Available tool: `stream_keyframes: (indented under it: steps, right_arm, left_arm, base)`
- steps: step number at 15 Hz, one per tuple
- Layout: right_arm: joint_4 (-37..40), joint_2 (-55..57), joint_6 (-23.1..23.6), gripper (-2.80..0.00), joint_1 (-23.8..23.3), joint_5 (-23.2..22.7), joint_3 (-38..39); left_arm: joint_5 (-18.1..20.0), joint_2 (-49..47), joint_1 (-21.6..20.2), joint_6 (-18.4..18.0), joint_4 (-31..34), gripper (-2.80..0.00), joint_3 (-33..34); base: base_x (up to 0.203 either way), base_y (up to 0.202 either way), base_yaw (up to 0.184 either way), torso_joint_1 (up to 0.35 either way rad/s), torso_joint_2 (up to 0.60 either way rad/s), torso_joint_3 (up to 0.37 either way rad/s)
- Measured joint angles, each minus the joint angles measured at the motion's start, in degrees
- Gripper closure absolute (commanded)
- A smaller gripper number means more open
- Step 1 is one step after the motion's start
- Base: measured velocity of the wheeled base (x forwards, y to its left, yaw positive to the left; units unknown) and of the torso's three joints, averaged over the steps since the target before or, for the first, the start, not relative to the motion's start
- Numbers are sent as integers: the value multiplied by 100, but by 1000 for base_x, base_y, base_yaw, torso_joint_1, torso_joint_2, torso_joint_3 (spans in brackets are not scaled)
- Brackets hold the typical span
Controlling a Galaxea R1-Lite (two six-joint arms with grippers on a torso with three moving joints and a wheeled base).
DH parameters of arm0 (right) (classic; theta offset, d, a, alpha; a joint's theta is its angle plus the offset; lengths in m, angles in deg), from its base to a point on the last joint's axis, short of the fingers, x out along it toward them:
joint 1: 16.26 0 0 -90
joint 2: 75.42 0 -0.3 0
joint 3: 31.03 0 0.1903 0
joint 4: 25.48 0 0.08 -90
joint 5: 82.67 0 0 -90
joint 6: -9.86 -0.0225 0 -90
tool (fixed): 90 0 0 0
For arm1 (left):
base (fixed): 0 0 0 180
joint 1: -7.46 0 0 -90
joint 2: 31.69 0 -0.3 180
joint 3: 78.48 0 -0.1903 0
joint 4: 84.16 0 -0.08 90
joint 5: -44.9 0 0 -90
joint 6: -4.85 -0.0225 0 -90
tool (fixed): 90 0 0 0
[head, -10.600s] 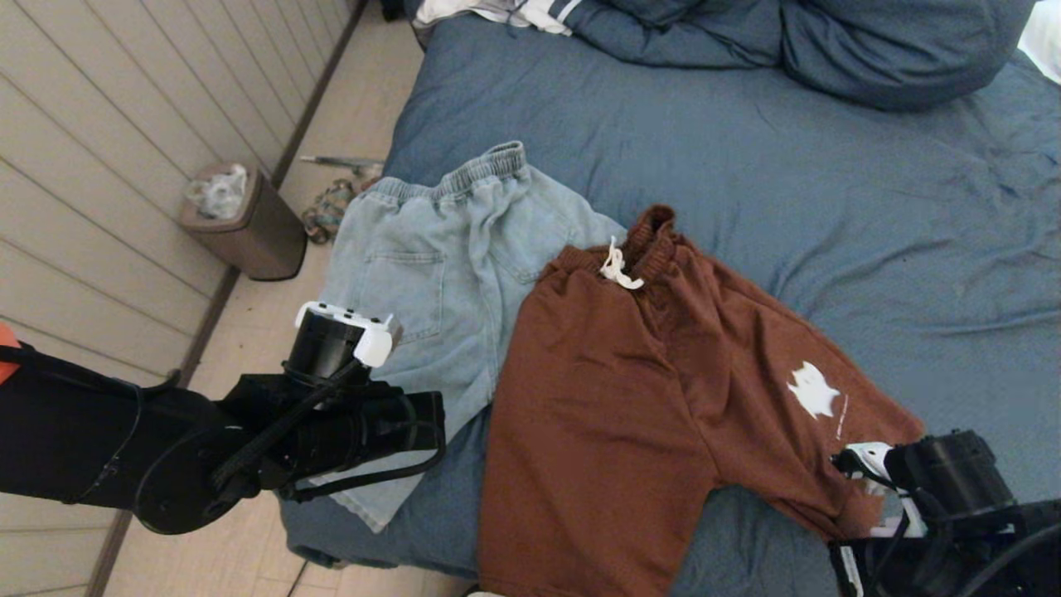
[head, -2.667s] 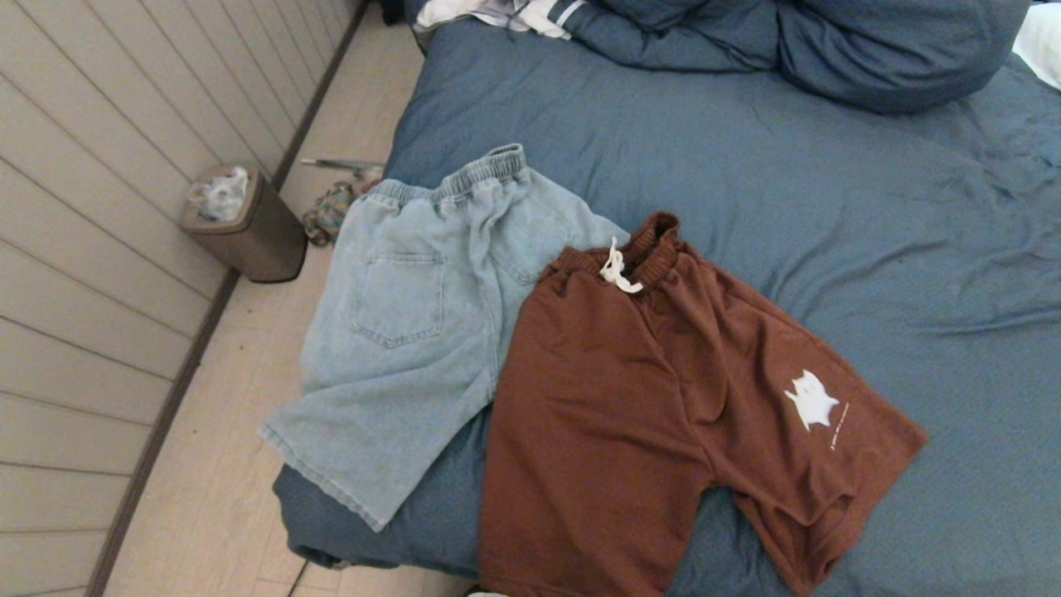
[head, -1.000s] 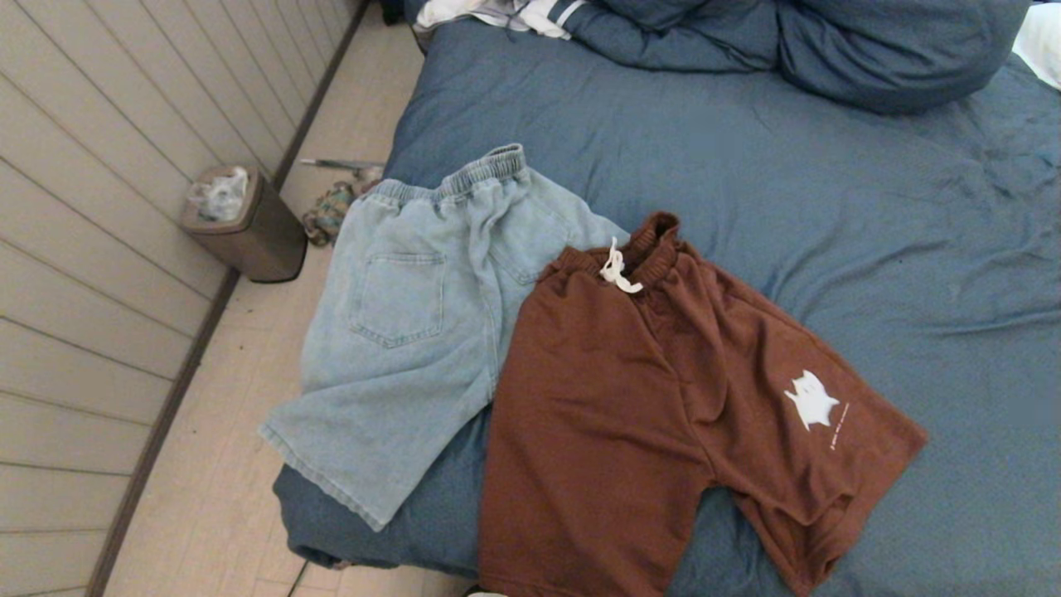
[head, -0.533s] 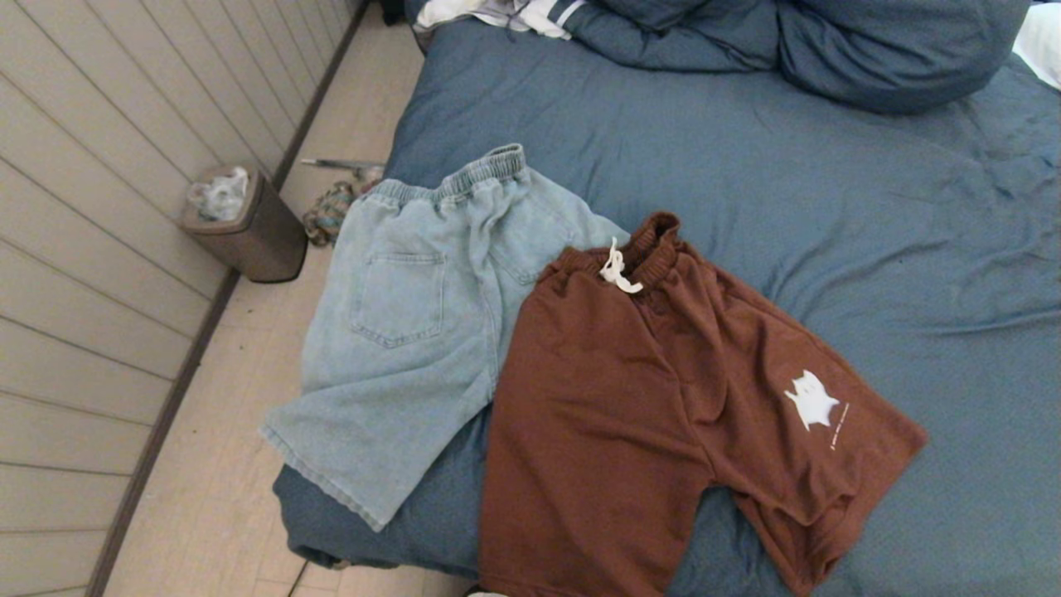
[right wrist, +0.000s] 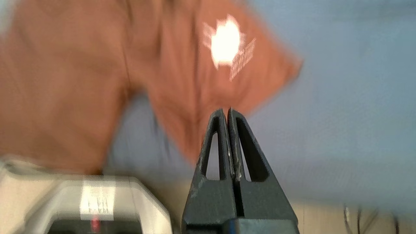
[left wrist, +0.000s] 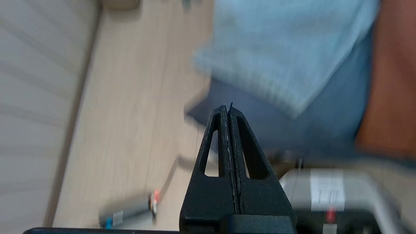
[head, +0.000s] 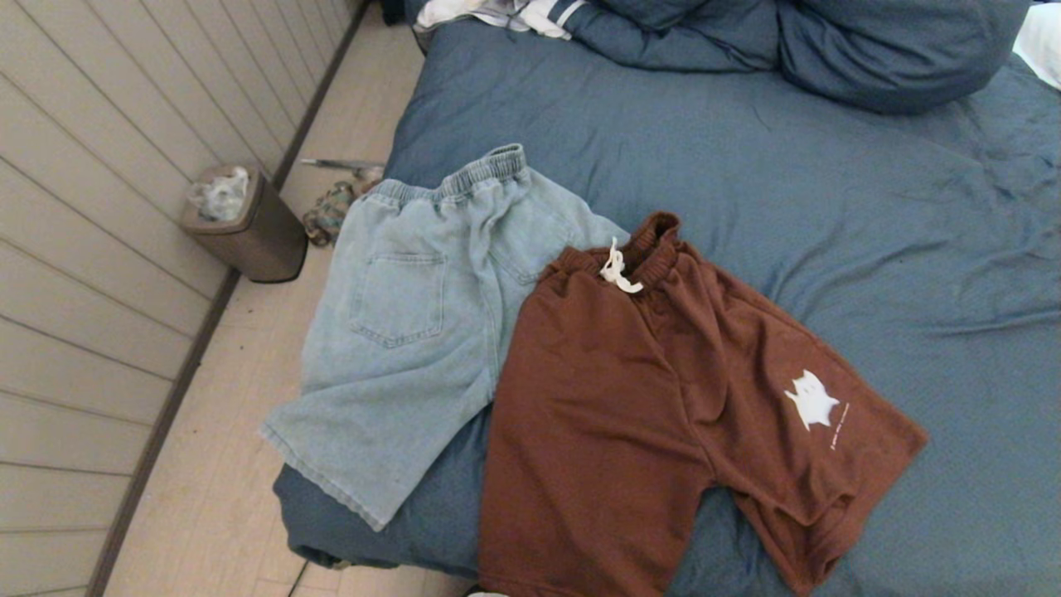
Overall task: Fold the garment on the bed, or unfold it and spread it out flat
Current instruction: Fold the brown shorts
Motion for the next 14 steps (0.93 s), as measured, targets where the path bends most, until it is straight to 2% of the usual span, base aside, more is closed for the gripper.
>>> stream_keyframes:
  steps: [2,4,7,10,12,14]
  right_arm:
    - [504,394,-22,0,16,-79,-1004]
    - [844,1137,-143,0,63,-146,-1988]
    - [961,2664,-470,0,184,-225,-3215]
    - [883,4433,-884,0,300,-278,-4200]
    - [823,5654,-1173,0,324,-297,-4710]
    - [674,6726,-1387,0,324,-346,-5106]
  left_arm:
    - [81,-509,-2,73,44,0,-675]
    - [303,-1278,0,327,80,0,-1576]
    - [756,-2717,0,720,120,0,-2682]
    - [1168,-4309,38,1101,184,0,-3511]
    - [1326,-5299,325,1393,307,0,-4001]
    - [1384,-6125,892,1763,363,0,-4373]
  base:
    - [0,0,0,0,0,0]
    - [0,0,0,0,0,0]
    - [0,0,0,0,0,0]
    - [0,0,0,0,0,0]
    - [0,0,0,0,0,0]
    - [0,0,0,0,0,0]
